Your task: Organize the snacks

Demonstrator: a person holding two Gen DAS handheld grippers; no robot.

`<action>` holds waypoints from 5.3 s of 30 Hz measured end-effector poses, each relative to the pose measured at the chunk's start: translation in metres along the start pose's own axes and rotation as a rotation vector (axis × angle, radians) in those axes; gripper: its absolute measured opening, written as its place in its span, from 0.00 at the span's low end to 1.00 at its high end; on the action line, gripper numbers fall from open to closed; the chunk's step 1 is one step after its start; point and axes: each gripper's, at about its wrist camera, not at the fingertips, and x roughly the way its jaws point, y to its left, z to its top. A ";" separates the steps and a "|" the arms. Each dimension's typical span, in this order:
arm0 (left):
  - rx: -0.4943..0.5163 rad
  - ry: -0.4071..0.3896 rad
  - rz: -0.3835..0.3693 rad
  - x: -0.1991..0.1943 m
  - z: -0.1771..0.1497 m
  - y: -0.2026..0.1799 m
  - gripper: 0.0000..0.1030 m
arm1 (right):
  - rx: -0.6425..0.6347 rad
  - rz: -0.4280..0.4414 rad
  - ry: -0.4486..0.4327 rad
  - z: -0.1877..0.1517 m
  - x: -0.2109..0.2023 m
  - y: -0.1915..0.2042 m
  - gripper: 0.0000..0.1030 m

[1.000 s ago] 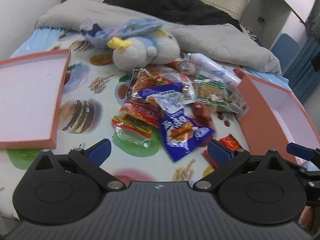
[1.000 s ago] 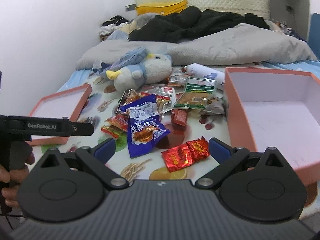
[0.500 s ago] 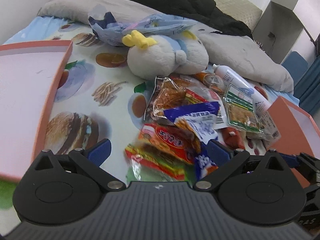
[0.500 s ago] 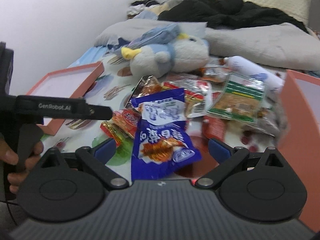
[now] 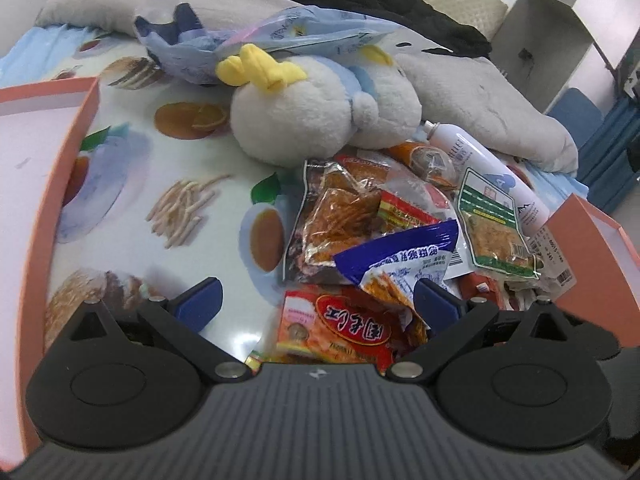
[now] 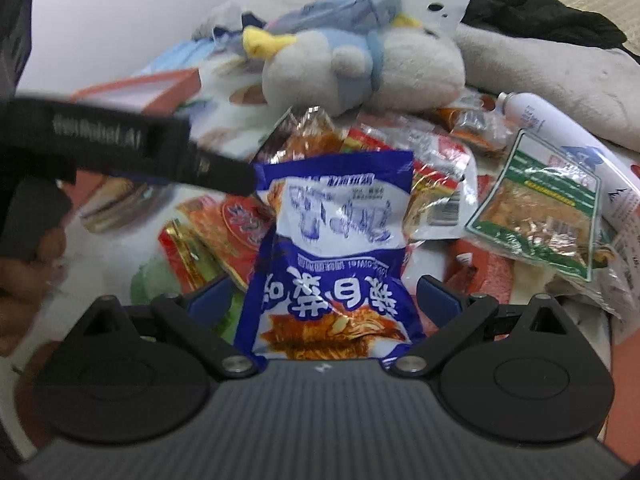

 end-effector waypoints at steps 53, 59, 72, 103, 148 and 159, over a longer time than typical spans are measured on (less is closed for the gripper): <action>0.182 0.110 0.129 -0.003 -0.040 -0.042 0.66 | 0.120 -0.104 0.031 -0.039 -0.082 -0.007 0.54; 0.133 0.132 0.100 -0.029 -0.057 -0.046 0.64 | 0.117 -0.106 0.044 -0.050 -0.101 0.006 0.53; 0.065 0.141 0.030 -0.091 -0.087 -0.066 0.64 | 0.146 -0.136 0.045 -0.077 -0.152 0.021 0.50; 0.197 -0.111 -0.143 -0.156 0.034 -0.192 0.64 | 0.150 -0.339 -0.265 -0.007 -0.260 -0.044 0.44; 0.323 0.222 -0.090 0.029 -0.004 -0.279 0.84 | 0.524 -0.457 -0.143 -0.098 -0.215 -0.218 0.35; 0.303 0.271 -0.051 0.073 -0.031 -0.240 0.82 | 0.558 -0.428 -0.155 -0.105 -0.217 -0.211 0.51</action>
